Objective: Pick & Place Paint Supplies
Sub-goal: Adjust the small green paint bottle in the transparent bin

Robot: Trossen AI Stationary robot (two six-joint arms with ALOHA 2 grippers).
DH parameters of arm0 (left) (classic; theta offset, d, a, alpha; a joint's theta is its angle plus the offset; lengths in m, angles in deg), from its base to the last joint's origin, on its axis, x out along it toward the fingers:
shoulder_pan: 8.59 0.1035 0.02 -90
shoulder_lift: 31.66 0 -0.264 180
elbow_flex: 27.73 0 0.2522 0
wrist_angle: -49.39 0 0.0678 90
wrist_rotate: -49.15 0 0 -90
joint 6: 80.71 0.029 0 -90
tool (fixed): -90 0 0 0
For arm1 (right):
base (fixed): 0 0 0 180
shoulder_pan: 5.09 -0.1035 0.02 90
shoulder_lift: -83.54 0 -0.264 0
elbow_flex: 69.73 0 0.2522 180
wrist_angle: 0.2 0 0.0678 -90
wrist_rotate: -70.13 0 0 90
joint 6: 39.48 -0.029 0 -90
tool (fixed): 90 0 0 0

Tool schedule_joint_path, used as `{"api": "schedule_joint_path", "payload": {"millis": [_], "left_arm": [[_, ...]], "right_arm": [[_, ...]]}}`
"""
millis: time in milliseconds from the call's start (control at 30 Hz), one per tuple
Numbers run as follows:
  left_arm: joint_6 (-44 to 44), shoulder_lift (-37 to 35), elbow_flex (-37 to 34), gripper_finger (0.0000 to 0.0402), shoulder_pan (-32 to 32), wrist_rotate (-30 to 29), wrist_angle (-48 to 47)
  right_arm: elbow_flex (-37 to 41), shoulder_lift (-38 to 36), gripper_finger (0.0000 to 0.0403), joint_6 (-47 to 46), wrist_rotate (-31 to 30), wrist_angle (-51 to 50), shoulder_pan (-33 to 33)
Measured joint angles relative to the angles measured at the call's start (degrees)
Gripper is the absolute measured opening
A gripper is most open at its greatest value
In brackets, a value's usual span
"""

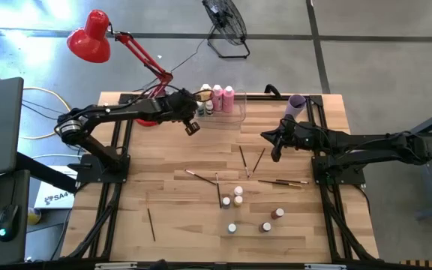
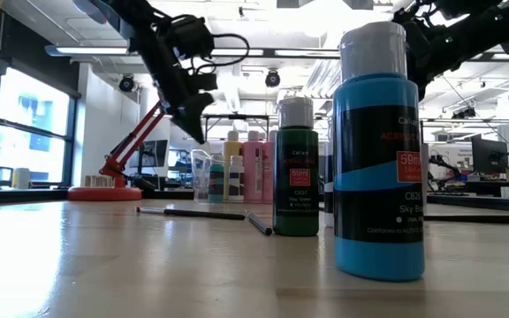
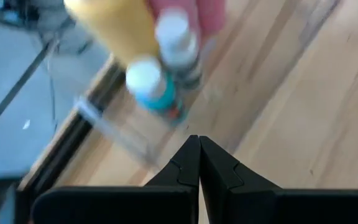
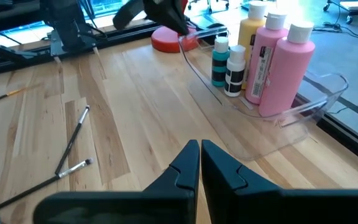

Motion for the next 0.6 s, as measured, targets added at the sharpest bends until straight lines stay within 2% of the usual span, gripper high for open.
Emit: {"api": "schedule_joint_path", "payload": {"millis": [233, 367, 600], "left_arm": [[-0.6, 0.5, -0.2, 0.0000, 3.7, 3.9, 3.3], [-0.9, 0.5, -0.2, 0.0000, 6.2, 9.1, 3.8], [-2.1, 0.5, -0.2, 0.0000, 6.7, 9.7, 4.6]], "right_arm": [[0.0, 0.0, 0.0008, 0.0, 0.0, 0.1, 0.0], [0.0, 0.0, 0.0008, 0.1, 0.0, 0.1, 0.0], [0.0, 0.0, 0.0008, 0.4, 0.0, 0.1, 0.0]]}}
